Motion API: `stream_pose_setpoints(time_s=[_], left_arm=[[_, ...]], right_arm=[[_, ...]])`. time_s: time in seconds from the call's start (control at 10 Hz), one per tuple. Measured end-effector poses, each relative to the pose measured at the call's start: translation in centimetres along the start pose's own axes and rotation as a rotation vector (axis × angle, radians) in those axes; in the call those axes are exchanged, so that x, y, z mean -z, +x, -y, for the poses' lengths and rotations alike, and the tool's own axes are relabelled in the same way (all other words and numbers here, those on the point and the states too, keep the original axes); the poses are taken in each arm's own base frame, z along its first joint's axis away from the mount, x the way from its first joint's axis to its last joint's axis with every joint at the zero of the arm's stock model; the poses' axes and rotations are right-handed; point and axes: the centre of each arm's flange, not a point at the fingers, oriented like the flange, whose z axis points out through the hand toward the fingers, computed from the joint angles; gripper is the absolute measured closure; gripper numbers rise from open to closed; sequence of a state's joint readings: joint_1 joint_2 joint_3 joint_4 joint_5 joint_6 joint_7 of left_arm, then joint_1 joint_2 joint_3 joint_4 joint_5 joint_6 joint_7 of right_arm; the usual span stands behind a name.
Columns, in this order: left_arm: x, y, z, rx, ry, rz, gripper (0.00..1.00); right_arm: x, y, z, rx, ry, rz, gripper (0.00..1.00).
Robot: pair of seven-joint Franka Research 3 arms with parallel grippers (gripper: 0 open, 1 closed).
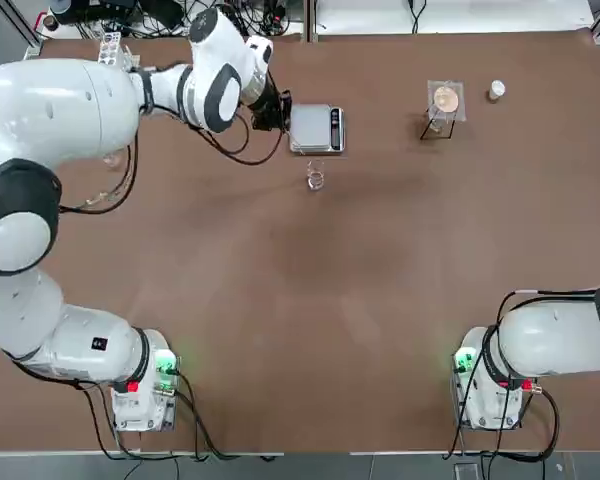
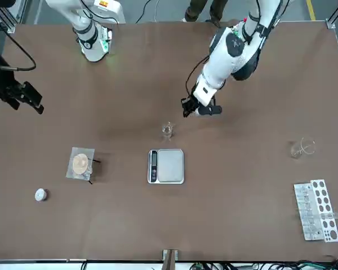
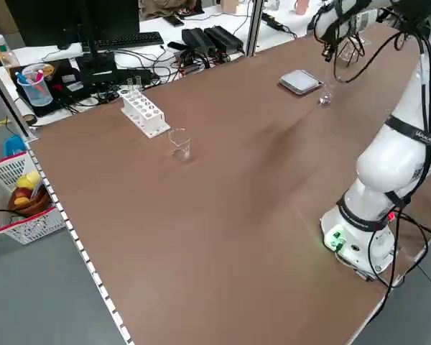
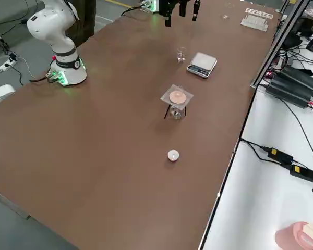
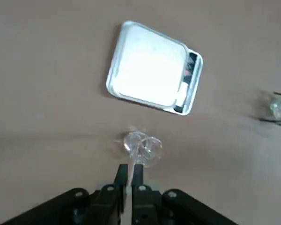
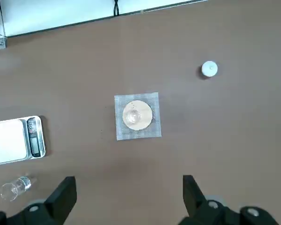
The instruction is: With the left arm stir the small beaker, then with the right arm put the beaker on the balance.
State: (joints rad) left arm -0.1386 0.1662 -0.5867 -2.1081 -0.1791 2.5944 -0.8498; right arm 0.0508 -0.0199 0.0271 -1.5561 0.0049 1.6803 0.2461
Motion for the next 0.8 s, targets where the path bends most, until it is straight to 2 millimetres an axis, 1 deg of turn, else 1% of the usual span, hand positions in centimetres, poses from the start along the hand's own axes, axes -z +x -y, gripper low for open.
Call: stream_pose_setpoints(time_s=[0.2,0.4,0.5,0.7,0.8], left_arm=[[0.2,-1.3,-1.6,0.031,0.067,-0.001,0.92],[0.7,-2.0,-3.6,0.059,0.101,0.018,0.92],[0.3,-2.8,-4.6,0.065,0.118,0.01,0.92],[-2.2,-4.5,-6.6,0.088,0.171,-0.024,0.92],[-3.4,-4.4,-7.7,0.102,0.195,-0.025,0.92]], right_arm=[[0.0,0.0,0.0,0.0,0.0,0.0,0.0],[0.0,0.0,0.0,0.0,0.0,0.0,0.0],[0.0,0.0,0.0,0.0,0.0,0.0,0.0],[0.0,0.0,0.0,0.0,0.0,0.0,0.0],[0.0,0.0,0.0,0.0,0.0,0.0,0.0]])
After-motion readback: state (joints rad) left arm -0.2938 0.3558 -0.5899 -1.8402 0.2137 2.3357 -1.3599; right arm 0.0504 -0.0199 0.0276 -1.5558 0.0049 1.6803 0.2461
